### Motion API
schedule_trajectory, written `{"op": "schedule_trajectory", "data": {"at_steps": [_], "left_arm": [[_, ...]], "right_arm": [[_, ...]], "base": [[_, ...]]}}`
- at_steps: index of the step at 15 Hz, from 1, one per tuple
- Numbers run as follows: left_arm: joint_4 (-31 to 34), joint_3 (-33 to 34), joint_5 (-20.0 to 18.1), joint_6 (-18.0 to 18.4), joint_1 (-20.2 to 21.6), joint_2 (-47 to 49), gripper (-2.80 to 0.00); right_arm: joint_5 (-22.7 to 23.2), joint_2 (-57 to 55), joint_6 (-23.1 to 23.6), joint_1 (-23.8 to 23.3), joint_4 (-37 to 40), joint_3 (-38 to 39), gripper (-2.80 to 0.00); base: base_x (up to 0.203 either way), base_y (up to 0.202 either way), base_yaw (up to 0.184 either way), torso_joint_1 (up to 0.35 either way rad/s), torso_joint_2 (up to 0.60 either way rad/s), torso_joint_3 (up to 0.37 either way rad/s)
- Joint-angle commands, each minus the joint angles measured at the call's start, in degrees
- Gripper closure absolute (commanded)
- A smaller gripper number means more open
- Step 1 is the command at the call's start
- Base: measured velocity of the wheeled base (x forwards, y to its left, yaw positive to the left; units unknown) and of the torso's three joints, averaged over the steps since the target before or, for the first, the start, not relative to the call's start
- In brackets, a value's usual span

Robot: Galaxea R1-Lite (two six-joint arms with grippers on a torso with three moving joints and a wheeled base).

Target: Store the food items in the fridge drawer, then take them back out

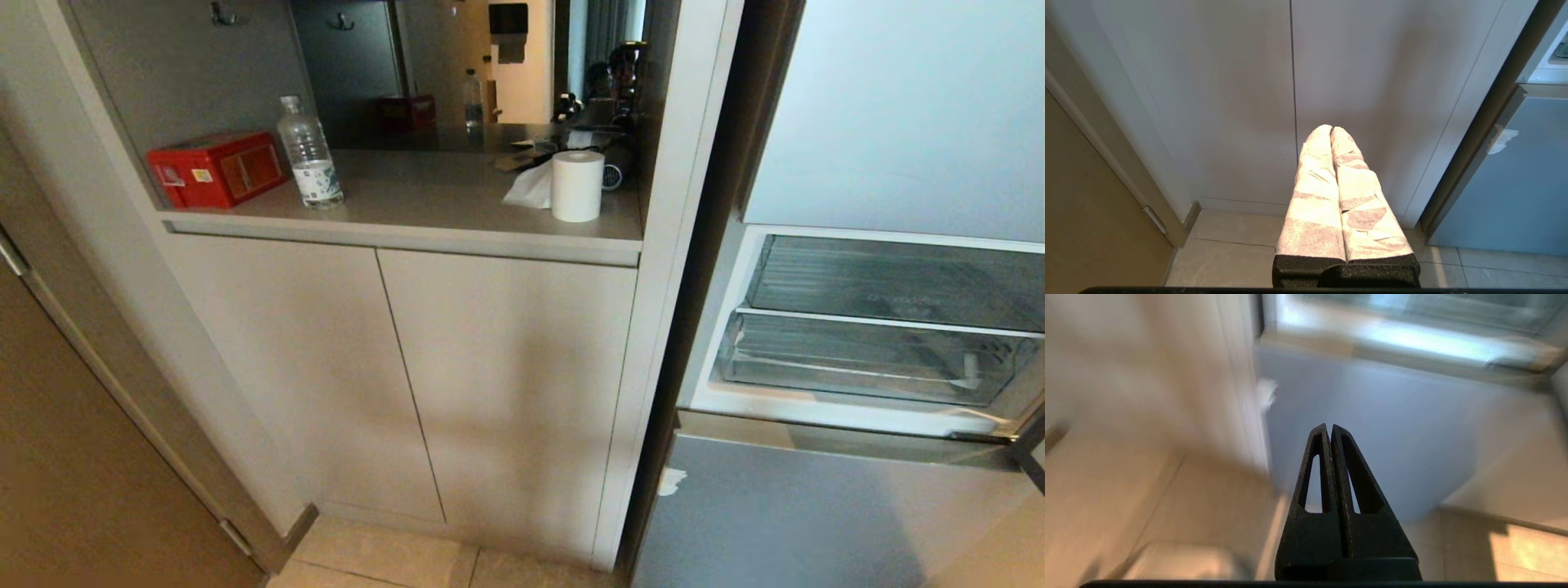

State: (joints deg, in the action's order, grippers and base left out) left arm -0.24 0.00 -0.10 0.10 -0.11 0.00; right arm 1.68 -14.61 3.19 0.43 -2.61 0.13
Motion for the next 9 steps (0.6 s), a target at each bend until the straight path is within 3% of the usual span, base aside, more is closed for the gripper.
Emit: {"op": "schedule_trajectory", "data": {"at_steps": [1,6,9], "left_arm": [[0.0,0.1,0.0,0.0,0.0,0.0,0.0],[0.0,0.1,0.0,0.0,0.0,0.0,0.0],[0.0,0.1,0.0,0.0,0.0,0.0,0.0]], "right_arm": [[3.6,-14.7,0.7,0.8,-6.1,-0.1,0.0],[7.7,-32.1,1.2,2.0,-22.8,-0.8,0.0],[8.2,-49.5,0.6,2.1,-30.8,-2.7,0.0]], "base": [[0.0,0.0,0.0,0.0,0.0,0.0],[0.0,0.0,0.0,0.0,0.0,0.0],[0.0,0.0,0.0,0.0,0.0,0.0]]}}
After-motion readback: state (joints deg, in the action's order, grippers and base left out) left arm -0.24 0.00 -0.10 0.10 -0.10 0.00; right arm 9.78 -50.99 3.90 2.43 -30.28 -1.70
